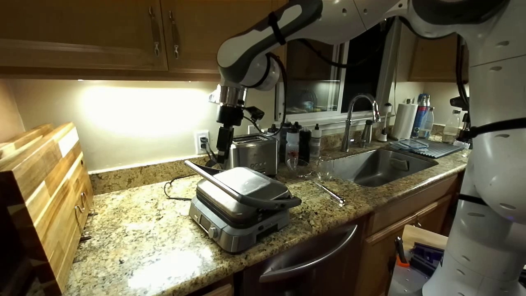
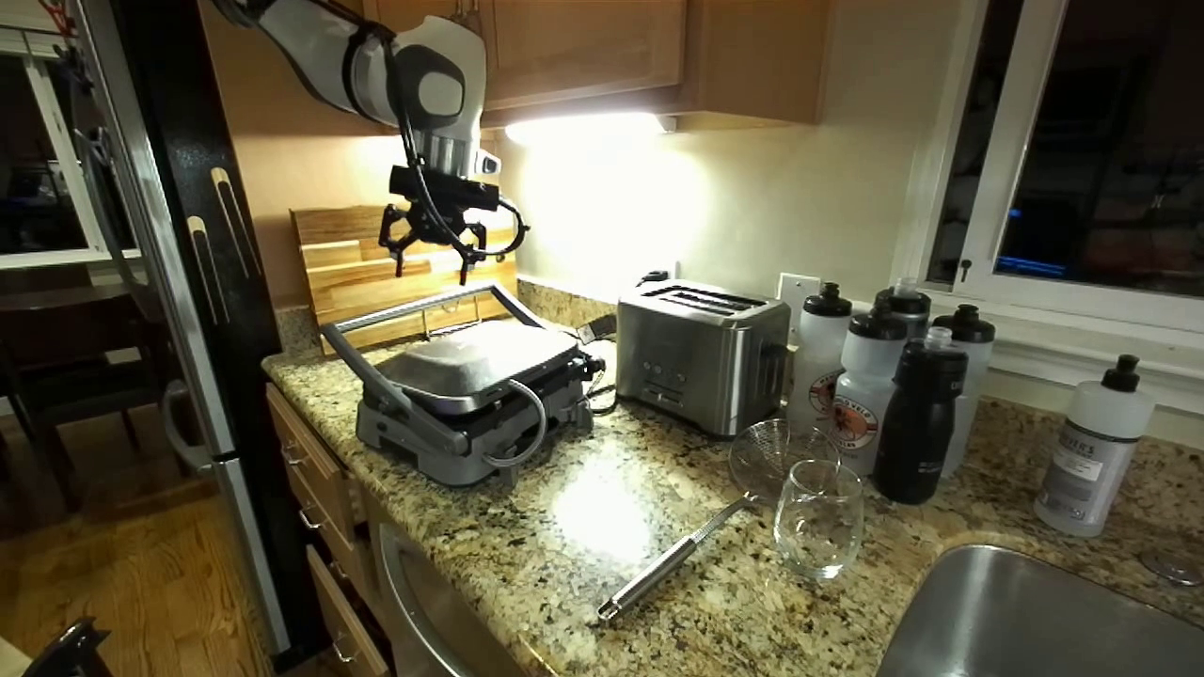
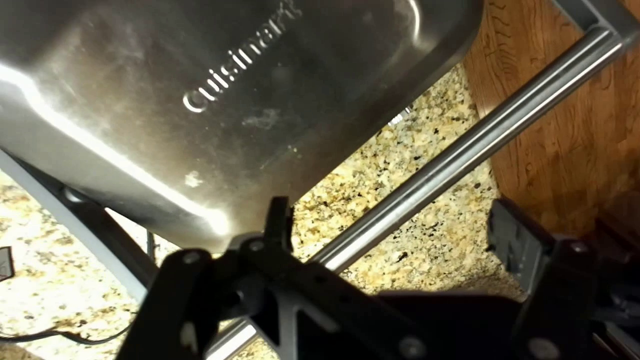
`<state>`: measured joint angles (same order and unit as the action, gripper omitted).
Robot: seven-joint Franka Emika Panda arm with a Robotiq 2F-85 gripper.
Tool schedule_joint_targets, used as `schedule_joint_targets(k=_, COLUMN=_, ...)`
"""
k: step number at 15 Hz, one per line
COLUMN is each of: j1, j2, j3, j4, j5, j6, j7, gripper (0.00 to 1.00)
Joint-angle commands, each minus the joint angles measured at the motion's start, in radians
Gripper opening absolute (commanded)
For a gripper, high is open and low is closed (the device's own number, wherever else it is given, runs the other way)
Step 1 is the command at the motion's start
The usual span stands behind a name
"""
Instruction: Close the sandwich maker
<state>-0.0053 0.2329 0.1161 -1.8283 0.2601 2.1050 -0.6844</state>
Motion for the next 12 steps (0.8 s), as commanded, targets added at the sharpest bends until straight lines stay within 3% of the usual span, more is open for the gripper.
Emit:
schedule_joint_targets(k=1, j1=-0.011, j2=-0.139, j3=-0.036, j4=-0.057, j5=-0.057, j6=-0.123, j7=0.081, gripper=1.00)
schedule_joint_targets(k=7, j1=-0.012, j2=-0.266, j3=-0.100, j4=-0.086, j5=-0.231, j6=-0.312, j7=0.313, gripper=1.00)
schedule_joint_targets(k=12, j1=-0.012, j2=-0.304, j3=-0.120, j4=-0.136, j5=-0.220, j6=-0.301, j7=0.442, gripper=1.00)
